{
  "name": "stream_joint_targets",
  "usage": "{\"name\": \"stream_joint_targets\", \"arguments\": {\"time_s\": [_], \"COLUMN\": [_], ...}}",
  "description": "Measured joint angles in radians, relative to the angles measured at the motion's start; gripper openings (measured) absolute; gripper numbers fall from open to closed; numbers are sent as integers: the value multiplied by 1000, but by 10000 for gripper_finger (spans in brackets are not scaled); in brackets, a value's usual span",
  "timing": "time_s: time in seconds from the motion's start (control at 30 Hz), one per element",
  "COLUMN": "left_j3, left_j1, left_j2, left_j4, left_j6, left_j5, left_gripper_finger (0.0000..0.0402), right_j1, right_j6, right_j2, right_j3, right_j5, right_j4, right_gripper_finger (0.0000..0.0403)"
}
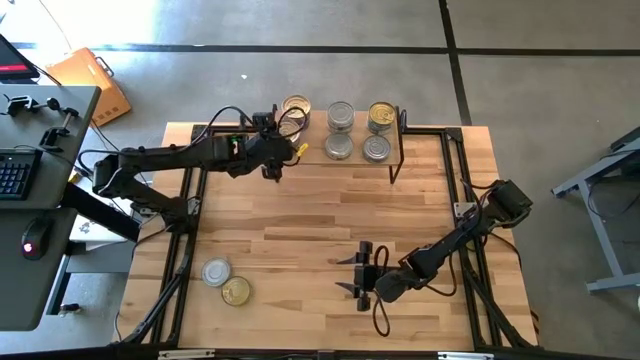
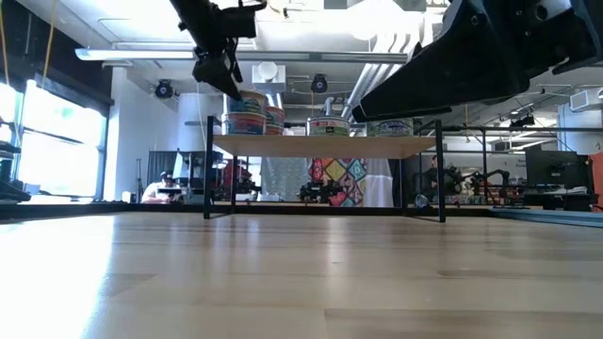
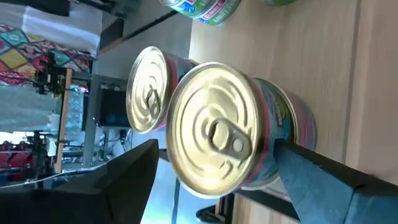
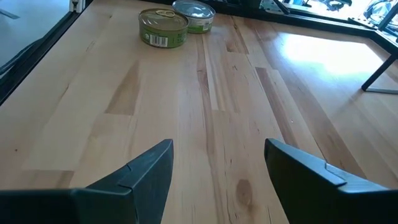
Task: Stack canned seafood by type on shelf
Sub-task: Stack the green white tuna can on top of the other green white tuna can on the shelf
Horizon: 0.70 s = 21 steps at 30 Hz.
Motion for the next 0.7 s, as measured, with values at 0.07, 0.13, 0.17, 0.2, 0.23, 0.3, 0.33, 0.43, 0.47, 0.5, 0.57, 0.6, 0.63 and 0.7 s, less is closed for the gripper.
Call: {"name": "stream_joint_targets", "arguments": {"time_s": [0.07, 0.13, 0.17, 0.2, 0.23, 0.3, 0.33, 0.43, 0.47, 0.5, 0.57, 0.6, 0.63, 0.7], "left_j3": [22, 49, 62, 74, 86, 105, 110, 110, 110, 110, 109, 109, 109, 109], "left_j1": [-15, -45, -67, -93, -123, -197, -240, -395, -455, -515, -635, -690, -743, -837], "left_j2": [0, 0, 0, 0, 0, 0, 0, 1, 7, 13, 29, 39, 50, 71], "left_j4": [-55, -116, -142, -169, -200, -265, -290, -371, -396, -421, -483, -515, -548, -629], "left_j6": [-17, -48, -68, -99, -136, -233, -289, -473, -540, -615, -776, -867, -957, -1157], "left_j5": [-14, -31, -43, -56, -64, -66, -62, -19, -6, 5, 29, 48, 72, 132], "left_gripper_finger": [310, 310, 310, 310, 310, 310, 310, 310, 309, 308, 302, 298, 294, 284], "right_j1": [0, 0, 0, 0, 0, 0, 0, 0, 0, 0, 0, 0, 0, 0], "right_j6": [1, 1, 1, 1, 1, 1, 1, 1, 1, 1, 0, -3, -5, -7], "right_j2": [0, 0, 0, 0, 0, 0, 0, 0, 0, 0, 0, 0, 0, 0], "right_j3": [0, 0, 0, 0, 0, 0, 0, 0, 0, 0, 0, 0, 0, 0], "right_j5": [0, 0, 0, 0, 0, 0, 0, 0, 0, 0, 0, 0, 0, 0], "right_j4": [-3, -2, -3, -4, -4, -4, -3, 2, 3, 3, 4, 6, 7, 7], "right_gripper_finger": [245, 245, 245, 245, 245, 245, 245, 245, 245, 245, 245, 245, 245, 245]}}
